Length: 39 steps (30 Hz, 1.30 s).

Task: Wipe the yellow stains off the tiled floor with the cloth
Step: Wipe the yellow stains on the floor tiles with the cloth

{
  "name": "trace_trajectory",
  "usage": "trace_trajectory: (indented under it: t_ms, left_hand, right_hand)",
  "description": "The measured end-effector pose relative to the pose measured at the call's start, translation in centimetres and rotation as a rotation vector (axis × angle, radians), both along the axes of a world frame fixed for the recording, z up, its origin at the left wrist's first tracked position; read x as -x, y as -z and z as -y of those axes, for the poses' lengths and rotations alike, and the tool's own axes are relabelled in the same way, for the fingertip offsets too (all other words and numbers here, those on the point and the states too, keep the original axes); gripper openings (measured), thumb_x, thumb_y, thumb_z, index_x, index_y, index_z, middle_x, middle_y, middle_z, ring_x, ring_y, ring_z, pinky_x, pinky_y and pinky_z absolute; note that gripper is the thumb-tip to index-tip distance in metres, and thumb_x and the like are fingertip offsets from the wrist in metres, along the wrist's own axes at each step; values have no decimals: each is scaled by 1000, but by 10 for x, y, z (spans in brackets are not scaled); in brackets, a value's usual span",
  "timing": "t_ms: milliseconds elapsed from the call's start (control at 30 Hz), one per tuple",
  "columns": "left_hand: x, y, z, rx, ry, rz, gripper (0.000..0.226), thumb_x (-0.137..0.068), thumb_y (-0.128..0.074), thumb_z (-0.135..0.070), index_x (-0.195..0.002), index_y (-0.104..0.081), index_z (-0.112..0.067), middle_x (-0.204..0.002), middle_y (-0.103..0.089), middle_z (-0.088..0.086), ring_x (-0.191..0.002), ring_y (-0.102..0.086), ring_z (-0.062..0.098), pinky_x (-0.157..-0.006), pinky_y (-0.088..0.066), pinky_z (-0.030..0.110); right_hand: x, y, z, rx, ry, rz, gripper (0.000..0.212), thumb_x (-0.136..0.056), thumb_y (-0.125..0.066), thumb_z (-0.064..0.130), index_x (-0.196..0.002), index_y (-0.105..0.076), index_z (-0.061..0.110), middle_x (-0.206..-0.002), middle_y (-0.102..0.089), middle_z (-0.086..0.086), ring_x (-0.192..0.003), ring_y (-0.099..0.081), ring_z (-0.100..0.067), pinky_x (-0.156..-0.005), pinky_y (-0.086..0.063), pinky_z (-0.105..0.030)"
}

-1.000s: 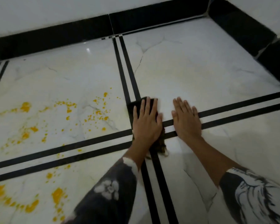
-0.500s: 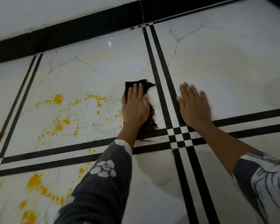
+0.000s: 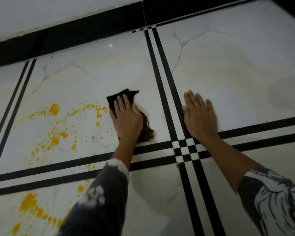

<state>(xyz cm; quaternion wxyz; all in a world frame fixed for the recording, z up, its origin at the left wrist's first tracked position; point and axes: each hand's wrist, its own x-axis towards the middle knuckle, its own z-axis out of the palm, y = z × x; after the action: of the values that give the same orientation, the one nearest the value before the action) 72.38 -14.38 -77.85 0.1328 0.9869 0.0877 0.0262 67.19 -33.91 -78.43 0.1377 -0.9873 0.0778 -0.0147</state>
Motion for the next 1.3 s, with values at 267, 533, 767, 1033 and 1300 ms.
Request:
trace_trajectory:
  t_ms: [267, 533, 767, 1033, 1300]
  left_hand:
    - [-13, -1, -19, -8, 168, -15, 53, -100, -23, -29, -150, -13, -16, -159, -13, 4, -146, -9, 18, -116, -2, 39]
    - [110, -6, 5, -13, 239, -1, 56, -98, -15, -39, -150, -14, -17, -158, -15, 3, -146, -11, 19, -117, -4, 42]
    - [143, 3, -65, -48, -158, 16, 57, -96, -20, -37, -148, -23, -14, -155, -26, 7, -143, -22, 21, -116, -12, 44]
    - [168, -12, -17, -35, 385, -82, 70, -86, 0, -45, -149, -20, -20, -156, -20, 1, -145, -16, 17, -117, -3, 39]
    - [269, -5, -18, 7, -63, -19, 59, -91, -26, -36, -141, -38, -8, -146, -42, 13, -135, -39, 27, -113, -18, 44]
  right_hand:
    - [5, -6, 2, -14, -45, -55, 53, -101, -16, 36, -150, -4, 17, -159, -2, -1, -147, 0, -18, -118, 0, -39]
    - [50, -11, -46, -44, -5, -36, 53, -101, -18, 33, -149, -9, 14, -159, -5, -4, -147, -5, -21, -118, -2, -40]
    - [97, -6, -58, -30, -30, -19, 62, -95, -7, 43, -148, -17, 12, -157, -16, -8, -145, -14, -25, -118, -9, -43]
    - [134, -4, -53, -17, -103, -29, 73, -86, 4, 45, -148, -17, 13, -157, -16, -6, -146, -14, -22, -117, -9, -40]
    - [154, -10, -57, -34, -75, -24, 71, -88, 1, 46, -147, -21, 12, -155, -21, -7, -145, -18, -23, -116, -7, -39]
